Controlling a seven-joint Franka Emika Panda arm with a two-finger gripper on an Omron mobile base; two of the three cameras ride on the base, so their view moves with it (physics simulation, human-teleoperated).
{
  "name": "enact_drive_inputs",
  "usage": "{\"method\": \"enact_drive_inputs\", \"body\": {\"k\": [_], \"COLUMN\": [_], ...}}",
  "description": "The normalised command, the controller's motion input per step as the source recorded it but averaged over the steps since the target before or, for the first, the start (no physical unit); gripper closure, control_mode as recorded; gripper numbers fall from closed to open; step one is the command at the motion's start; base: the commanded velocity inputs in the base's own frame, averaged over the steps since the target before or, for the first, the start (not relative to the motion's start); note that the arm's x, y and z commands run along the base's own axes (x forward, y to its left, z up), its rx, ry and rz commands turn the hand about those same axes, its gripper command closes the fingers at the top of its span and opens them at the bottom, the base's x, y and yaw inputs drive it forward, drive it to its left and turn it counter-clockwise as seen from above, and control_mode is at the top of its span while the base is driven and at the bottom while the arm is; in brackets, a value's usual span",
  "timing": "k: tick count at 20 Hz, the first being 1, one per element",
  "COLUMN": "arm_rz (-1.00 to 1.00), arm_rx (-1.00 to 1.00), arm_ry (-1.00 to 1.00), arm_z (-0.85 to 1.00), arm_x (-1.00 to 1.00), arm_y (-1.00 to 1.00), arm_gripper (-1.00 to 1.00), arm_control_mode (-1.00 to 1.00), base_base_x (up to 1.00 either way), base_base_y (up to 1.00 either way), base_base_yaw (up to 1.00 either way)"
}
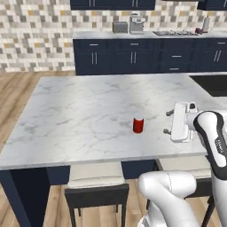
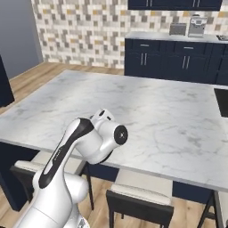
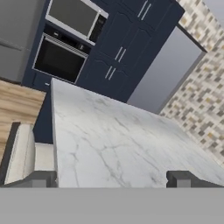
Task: Four empty soda cans are scattered around the kitchen. Gather all the cans and cluster them next to the stove for recycling.
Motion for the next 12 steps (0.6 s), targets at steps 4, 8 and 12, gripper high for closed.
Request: {"method": "enact_drive_inputs", "body": {"k": [4, 8, 12], "arm_rz": [0.0, 0.0, 0.0], "arm_rx": [0.0, 0.0, 0.0], "arm_ry": [0.0, 0.0, 0.0], "arm_z": [0.0, 0.0, 0.0], "arm_x": [0.0, 0.0, 0.0], "arm_y": [0.0, 0.0, 0.0], "arm_gripper": [-1.0, -1.0, -1.0], "arm_control_mode": [1.0, 1.0, 1.0], "base_base_x": [0.46, 0.53, 0.46], "base_base_y": [0.01, 0.06, 0.03], "base_base_yaw": [-0.14, -0.13, -0.1]}}
